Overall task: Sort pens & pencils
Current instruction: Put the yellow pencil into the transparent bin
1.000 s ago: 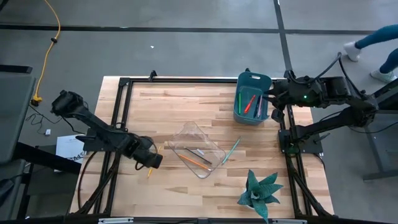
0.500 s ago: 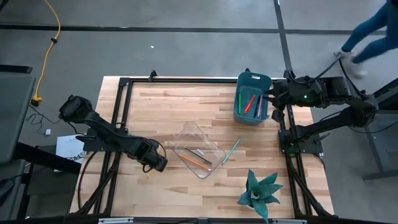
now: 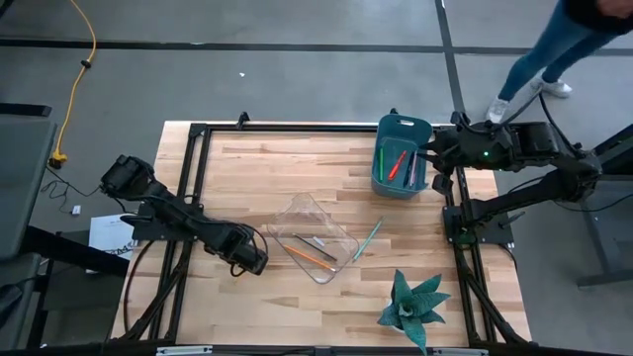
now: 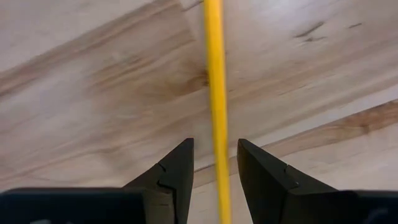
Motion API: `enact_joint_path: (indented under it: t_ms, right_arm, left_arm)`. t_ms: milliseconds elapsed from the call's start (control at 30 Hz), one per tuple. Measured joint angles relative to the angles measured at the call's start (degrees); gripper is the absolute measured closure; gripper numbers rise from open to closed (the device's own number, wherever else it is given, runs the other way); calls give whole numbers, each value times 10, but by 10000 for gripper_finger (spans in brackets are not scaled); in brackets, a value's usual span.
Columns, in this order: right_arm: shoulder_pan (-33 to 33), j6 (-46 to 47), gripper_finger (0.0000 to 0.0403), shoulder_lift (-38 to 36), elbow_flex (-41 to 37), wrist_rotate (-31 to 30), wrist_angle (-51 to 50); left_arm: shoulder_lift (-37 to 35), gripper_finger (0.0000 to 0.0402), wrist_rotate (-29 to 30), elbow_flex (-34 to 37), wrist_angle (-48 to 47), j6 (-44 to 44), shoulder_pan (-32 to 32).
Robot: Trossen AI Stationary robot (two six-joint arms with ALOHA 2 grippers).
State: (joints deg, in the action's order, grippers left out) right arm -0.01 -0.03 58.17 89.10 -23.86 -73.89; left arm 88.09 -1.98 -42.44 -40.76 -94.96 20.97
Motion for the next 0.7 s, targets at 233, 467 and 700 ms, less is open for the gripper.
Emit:
enact_joint_path:
  t_ms: [233, 467, 700]
  right_arm:
    - [0, 0, 327, 0, 0, 0, 0]
    - [0, 0, 327, 0, 0, 0, 0]
    - [0, 0, 327, 0, 0, 0, 0]
  left_arm:
    - [3, 291, 0, 0, -3, 1, 0]
    - [3, 291, -6, 1, -13, 2, 0]
    - [3, 291, -17, 1, -29, 2, 0]
